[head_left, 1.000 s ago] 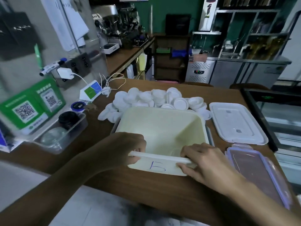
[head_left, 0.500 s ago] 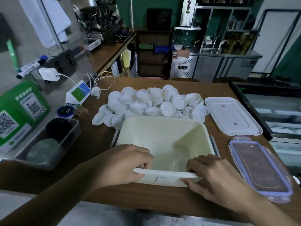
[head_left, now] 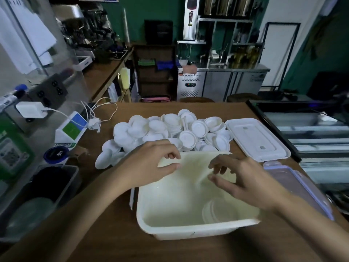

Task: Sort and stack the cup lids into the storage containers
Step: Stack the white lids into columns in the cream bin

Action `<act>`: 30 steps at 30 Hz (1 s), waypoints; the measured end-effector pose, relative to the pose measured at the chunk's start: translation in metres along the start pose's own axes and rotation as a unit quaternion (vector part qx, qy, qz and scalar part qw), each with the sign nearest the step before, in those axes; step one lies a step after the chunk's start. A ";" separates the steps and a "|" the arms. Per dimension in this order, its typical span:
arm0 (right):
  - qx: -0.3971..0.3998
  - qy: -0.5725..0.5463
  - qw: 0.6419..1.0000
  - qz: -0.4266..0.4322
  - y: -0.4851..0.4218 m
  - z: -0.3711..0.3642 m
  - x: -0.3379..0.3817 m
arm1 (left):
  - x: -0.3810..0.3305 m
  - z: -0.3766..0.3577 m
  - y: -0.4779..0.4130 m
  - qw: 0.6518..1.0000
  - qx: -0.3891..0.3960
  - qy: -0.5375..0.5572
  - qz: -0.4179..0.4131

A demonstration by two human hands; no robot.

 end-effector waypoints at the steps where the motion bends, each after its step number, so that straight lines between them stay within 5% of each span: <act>1: -0.004 -0.005 1.000 -0.002 -0.010 0.000 -0.004 | 0.008 -0.001 -0.006 1.000 -0.005 -0.002 0.006; 12: 0.012 -0.040 0.999 -0.022 -0.125 -0.020 -0.055 | 0.075 -0.009 -0.069 0.998 -0.011 -0.034 0.047; 21: 0.086 0.019 0.995 -0.041 -0.201 -0.067 -0.105 | 0.112 -0.039 -0.112 0.967 0.174 -0.095 0.159; 30: 0.126 0.132 0.983 -0.020 -0.229 -0.105 -0.112 | 0.142 -0.058 -0.119 0.962 0.190 -0.086 0.176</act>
Point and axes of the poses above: each hand's wrist, its own y-axis away from the middle knuckle, its own z-axis out of the back of the hand, x = y × z, the point moved 3 cm from there along -y, towards the middle knuckle, and after that the axes turned 10 degrees about -z, right-handed, at the moved point
